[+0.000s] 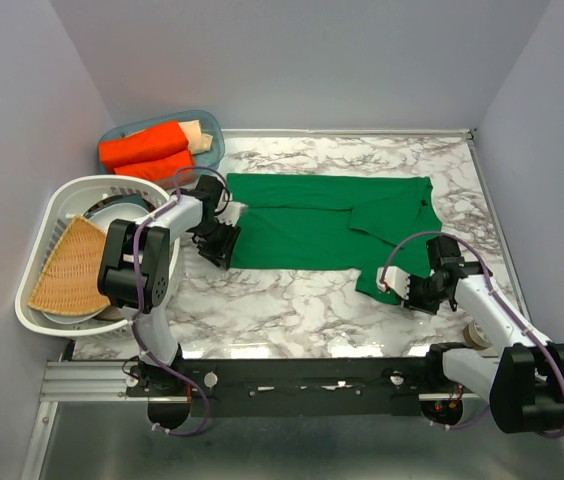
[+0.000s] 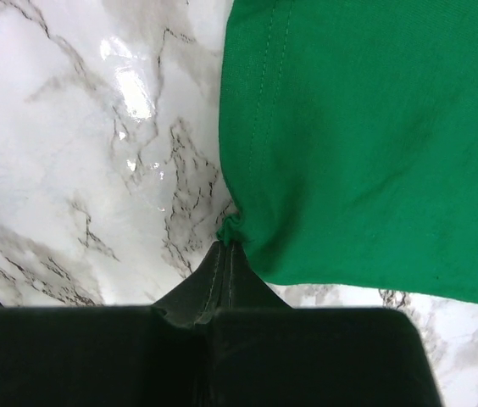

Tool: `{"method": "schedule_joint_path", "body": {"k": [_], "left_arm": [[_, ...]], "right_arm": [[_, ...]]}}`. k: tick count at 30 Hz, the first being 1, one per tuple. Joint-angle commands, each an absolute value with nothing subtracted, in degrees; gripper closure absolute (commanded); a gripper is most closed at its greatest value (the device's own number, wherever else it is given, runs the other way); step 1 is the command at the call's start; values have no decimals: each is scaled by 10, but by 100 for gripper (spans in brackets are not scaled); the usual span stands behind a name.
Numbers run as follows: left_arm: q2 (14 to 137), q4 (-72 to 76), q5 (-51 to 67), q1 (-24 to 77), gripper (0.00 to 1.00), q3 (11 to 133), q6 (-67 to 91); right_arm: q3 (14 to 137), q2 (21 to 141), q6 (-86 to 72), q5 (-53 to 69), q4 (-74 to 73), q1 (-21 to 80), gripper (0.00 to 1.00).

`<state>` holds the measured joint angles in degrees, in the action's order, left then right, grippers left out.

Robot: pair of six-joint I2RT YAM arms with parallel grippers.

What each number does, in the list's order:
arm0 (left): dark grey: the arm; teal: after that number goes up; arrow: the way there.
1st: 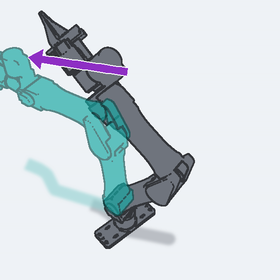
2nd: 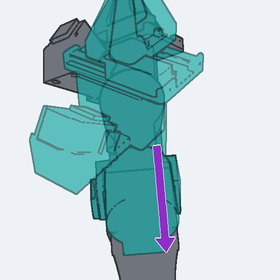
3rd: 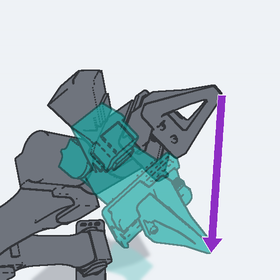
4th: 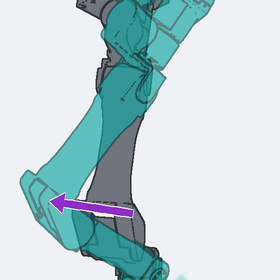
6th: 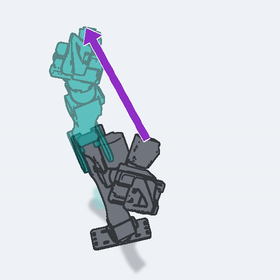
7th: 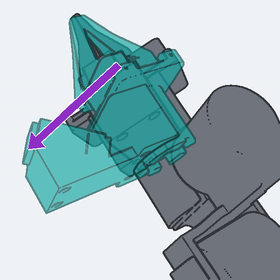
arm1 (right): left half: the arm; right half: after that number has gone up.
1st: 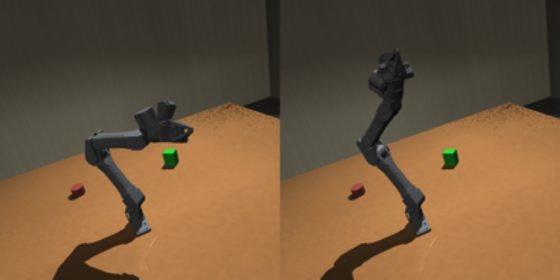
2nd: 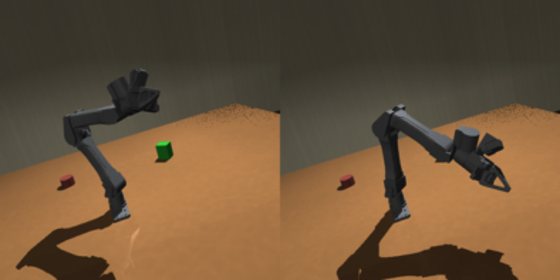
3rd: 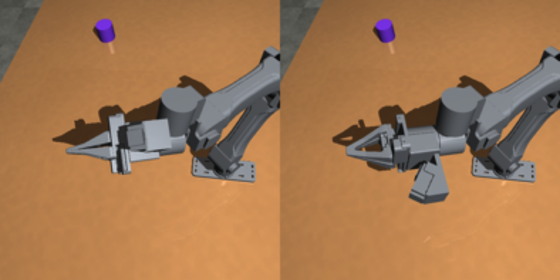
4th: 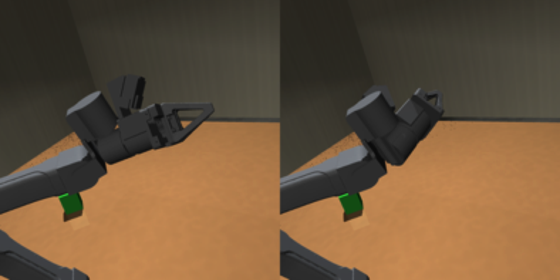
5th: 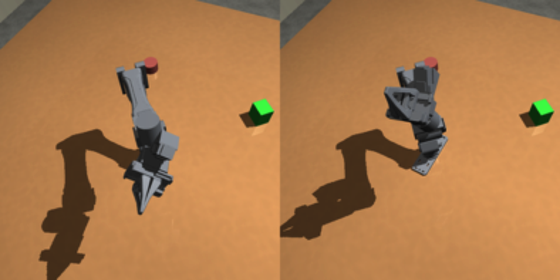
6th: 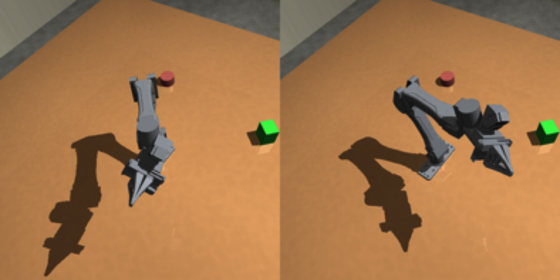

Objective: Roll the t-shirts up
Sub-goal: Fold the T-shirt at the center of the board.

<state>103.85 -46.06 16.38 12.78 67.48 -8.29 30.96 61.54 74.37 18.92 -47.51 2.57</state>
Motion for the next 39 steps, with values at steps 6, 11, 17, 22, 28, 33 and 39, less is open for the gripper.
{"method": "schedule_joint_path", "body": {"k": [6, 11, 17, 22, 28, 33, 39], "left_arm": [[1025, -486, 163, 130, 100, 679, -105], [1010, -507, 166, 129, 100, 682, -115], [1013, -512, 163, 128, 100, 738, -104], [1037, -512, 171, 128, 100, 802, -94], [1057, -503, 154, 123, 100, 839, -103], [1071, -497, 128, 111, 100, 860, -103], [1113, -506, 111, 100, 100, 931, -101]], "right_arm": [[361, 617, 655, 198, -455, 26, 99], [406, 586, 571, 181, -460, 26, 99], [443, 555, 535, 118, -465, 19, 99], [474, 563, 509, 63, -428, 4, 99], [531, 609, 448, 19, -348, -27, 99], [573, 668, 426, 20, -319, -57, 99], [624, 730, 424, 29, -299, -65, 99]]}}
